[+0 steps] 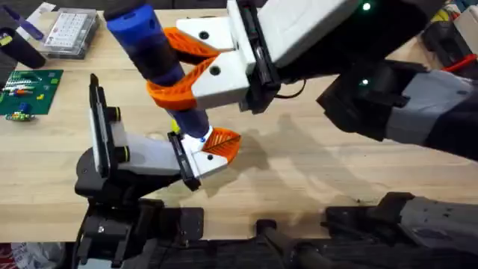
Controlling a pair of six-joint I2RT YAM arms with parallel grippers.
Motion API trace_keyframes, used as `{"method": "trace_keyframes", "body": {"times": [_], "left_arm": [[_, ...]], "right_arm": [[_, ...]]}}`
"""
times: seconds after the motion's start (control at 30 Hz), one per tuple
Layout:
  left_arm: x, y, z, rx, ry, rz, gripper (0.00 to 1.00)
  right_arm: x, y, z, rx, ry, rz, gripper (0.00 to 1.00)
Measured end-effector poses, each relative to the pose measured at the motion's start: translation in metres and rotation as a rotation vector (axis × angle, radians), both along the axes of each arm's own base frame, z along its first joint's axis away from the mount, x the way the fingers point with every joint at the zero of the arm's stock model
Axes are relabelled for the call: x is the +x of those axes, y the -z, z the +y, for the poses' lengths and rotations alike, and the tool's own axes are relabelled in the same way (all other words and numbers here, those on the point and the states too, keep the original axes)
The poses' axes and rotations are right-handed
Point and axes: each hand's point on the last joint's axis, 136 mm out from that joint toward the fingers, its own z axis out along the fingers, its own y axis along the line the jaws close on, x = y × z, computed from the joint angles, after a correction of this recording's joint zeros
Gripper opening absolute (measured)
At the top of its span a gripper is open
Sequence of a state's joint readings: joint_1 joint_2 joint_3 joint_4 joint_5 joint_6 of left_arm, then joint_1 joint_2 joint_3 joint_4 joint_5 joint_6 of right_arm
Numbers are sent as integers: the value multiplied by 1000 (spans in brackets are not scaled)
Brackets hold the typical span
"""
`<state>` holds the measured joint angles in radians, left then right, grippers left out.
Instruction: Pick up the gripper from the table and insert it into the empty holder that is missing its gripper. Then pick up a screw, insert it into the mounting hole, and use the screwdriver to tighten it. Finally, clean up the table by picking up the vegetable and placing it into the bucket.
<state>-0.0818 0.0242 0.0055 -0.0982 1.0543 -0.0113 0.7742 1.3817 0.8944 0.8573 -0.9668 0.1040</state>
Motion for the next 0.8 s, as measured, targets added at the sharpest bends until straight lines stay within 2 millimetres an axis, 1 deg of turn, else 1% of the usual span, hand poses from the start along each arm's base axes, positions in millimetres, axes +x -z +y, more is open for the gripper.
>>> {"method": "trace_keyframes", "body": {"times": [0.23,0.8], "left_arm": [[0,0,0,0,0,0,13],[0,0,0,0,0,0,13]], "right_arm": [[3,8,4,-16,-2,16,28],[0,9,6,-17,-11,17,28]]}}
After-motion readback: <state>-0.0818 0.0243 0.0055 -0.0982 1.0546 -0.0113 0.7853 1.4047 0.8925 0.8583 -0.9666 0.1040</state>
